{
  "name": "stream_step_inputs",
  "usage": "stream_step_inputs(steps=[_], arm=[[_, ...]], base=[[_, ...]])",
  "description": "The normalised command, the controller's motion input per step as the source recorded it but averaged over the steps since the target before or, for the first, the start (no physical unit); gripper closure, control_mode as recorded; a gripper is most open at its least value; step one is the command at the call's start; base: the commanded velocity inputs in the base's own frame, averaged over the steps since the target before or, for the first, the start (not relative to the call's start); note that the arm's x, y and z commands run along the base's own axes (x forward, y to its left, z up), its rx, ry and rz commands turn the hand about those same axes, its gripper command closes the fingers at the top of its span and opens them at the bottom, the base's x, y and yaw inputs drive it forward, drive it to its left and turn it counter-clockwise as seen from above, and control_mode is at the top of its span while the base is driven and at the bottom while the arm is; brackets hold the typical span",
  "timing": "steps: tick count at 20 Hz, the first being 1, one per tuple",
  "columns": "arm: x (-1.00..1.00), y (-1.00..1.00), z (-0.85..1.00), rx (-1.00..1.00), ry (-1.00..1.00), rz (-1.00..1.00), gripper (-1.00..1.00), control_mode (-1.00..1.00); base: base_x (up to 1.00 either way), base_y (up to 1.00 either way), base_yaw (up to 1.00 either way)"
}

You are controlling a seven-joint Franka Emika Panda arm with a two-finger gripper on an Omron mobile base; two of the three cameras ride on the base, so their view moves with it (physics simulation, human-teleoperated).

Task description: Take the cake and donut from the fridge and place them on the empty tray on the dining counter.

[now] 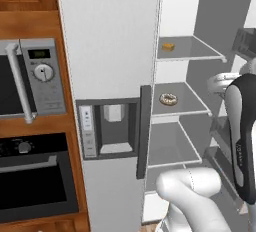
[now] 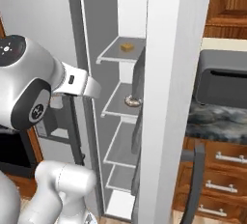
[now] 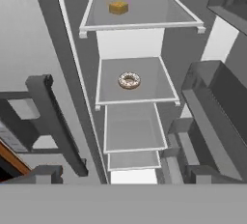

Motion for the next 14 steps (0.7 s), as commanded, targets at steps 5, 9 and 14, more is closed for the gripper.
stream_step_inputs(steps=[5,9,14], arm=[[0.00,0.00,0.00,0.00,0.00,0.00,-1.00,1.00],[0.00,0.00,0.00,0.00,0.00,0.00,-1.00,1.00],[0.00,0.00,0.00,0.00,0.00,0.00,-1.00,1.00]], base=[[0.90,-0.24,-0.02],[0.92,-0.01,-0.17],[0.70,-0.01,-0.27]])
